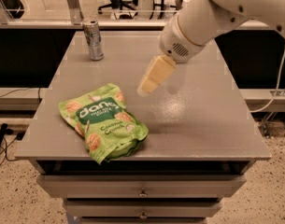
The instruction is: Knock redbull can over
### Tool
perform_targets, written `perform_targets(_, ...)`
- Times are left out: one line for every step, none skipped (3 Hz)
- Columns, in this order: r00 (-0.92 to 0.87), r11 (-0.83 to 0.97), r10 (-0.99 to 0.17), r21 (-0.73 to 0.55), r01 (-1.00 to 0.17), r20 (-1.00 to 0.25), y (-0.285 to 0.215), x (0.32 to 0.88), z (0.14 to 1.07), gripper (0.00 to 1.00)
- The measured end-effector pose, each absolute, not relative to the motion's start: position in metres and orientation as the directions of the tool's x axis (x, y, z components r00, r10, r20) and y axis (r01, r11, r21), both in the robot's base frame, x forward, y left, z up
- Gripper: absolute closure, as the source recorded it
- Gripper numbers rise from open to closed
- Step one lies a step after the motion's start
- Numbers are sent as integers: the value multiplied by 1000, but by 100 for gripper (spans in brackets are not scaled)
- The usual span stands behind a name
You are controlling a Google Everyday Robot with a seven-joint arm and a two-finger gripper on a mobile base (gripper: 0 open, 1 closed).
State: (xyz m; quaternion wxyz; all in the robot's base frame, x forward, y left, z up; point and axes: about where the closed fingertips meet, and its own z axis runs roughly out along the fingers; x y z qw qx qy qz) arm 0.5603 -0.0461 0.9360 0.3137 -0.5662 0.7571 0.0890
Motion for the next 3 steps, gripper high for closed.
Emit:
perform_targets(-141,376,-738,-229,-898,-660,-5,608,938,0)
perform_targets(-120,394,-677,-220,-892,-726,45,661,937,0)
perform_targets(-120,414,-614,-189,-891,-780,88,706,934,0)
